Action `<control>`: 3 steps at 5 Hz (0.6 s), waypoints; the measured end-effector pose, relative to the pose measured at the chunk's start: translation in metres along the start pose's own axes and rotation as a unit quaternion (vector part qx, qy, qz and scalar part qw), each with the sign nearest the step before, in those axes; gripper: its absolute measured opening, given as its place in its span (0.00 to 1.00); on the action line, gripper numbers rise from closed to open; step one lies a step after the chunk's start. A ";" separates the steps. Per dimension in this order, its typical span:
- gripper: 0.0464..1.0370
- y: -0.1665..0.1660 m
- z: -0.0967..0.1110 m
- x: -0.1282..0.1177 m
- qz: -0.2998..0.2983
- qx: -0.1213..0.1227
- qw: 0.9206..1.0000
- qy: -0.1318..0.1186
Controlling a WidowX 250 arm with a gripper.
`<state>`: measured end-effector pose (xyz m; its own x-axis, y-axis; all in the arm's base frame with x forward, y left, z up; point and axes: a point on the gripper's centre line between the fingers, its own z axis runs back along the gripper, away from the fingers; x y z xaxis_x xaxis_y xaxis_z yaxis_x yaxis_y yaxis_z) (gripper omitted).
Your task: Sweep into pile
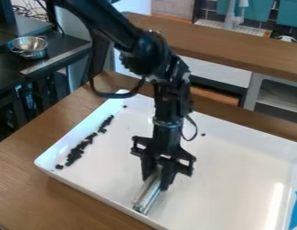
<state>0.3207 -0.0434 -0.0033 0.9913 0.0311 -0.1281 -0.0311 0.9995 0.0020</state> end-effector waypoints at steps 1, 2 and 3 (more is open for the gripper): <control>0.36 0.008 -0.009 0.004 0.000 0.013 1.000 -0.009; 0.36 0.029 -0.010 0.004 -0.001 0.004 1.000 -0.005; 0.36 0.064 -0.009 0.003 -0.005 -0.002 1.000 0.003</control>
<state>0.3205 0.0211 -0.0123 0.9907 0.0207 -0.1346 -0.0213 0.9998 -0.0033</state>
